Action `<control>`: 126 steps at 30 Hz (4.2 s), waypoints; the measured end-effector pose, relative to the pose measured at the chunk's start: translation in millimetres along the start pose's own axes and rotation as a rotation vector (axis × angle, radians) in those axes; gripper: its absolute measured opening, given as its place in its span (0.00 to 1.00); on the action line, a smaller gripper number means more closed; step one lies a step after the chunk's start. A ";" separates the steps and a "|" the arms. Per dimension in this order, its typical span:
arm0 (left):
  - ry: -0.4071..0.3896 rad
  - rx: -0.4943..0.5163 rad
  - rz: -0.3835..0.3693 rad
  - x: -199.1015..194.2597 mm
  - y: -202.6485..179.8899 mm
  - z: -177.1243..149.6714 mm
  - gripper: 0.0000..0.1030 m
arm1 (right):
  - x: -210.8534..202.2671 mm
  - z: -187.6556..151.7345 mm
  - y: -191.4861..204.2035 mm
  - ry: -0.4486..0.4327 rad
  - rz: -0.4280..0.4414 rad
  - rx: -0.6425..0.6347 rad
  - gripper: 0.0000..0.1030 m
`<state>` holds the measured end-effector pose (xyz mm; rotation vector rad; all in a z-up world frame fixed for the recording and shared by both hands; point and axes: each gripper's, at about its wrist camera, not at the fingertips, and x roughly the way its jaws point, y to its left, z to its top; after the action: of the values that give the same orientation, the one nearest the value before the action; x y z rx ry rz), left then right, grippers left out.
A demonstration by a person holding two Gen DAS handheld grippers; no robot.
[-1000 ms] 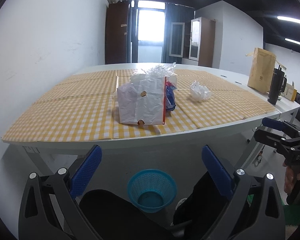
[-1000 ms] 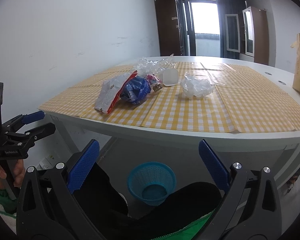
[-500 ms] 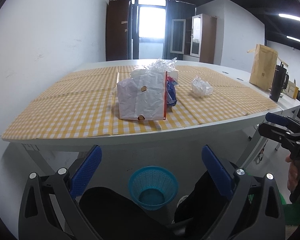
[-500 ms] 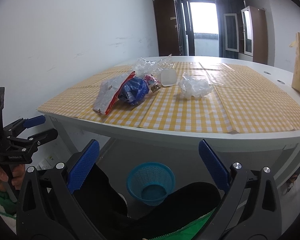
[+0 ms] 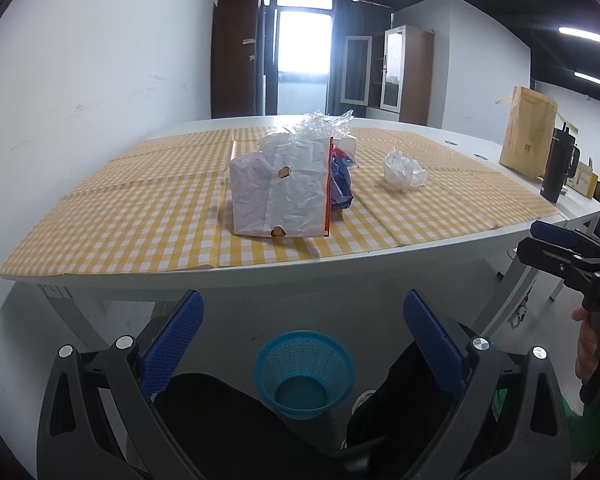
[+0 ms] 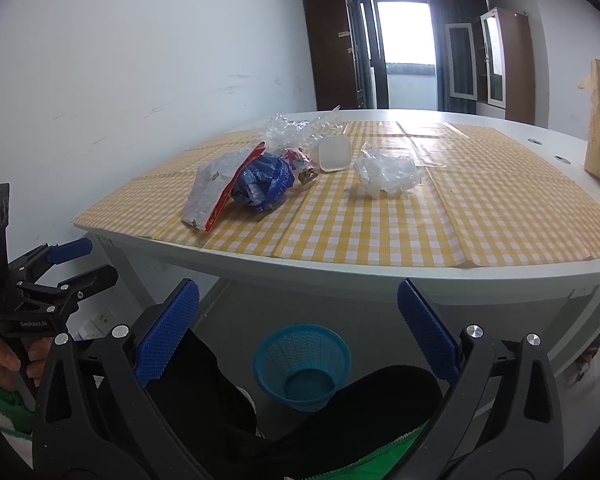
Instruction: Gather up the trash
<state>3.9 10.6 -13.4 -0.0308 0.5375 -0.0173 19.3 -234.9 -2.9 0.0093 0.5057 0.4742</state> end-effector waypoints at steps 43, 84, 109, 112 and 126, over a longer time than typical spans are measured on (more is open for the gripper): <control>0.002 0.209 0.316 126.0 -16.7 42.8 0.05 | 204.0 114.6 -78.9 0.238 -0.127 -0.027 0.29; 0.020 -0.054 -0.163 -42.4 16.7 -26.2 0.00 | -14.8 -7.9 19.5 0.095 0.155 -0.053 0.08; 0.467 -0.227 -0.182 134.4 57.4 -125.8 0.00 | 155.5 -122.1 2.9 0.486 0.111 0.089 0.08; 0.508 -0.256 -0.175 157.5 62.3 -129.9 0.00 | 178.6 -128.3 -1.0 0.526 0.103 0.105 0.08; 0.677 -0.394 -0.132 249.9 73.1 -139.5 0.00 | 271.7 -148.1 -15.0 0.693 0.094 0.188 0.08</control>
<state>147.7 74.0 -263.6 -0.4578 1.2092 -0.0516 165.4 -144.7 -260.7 0.0504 1.2331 0.5164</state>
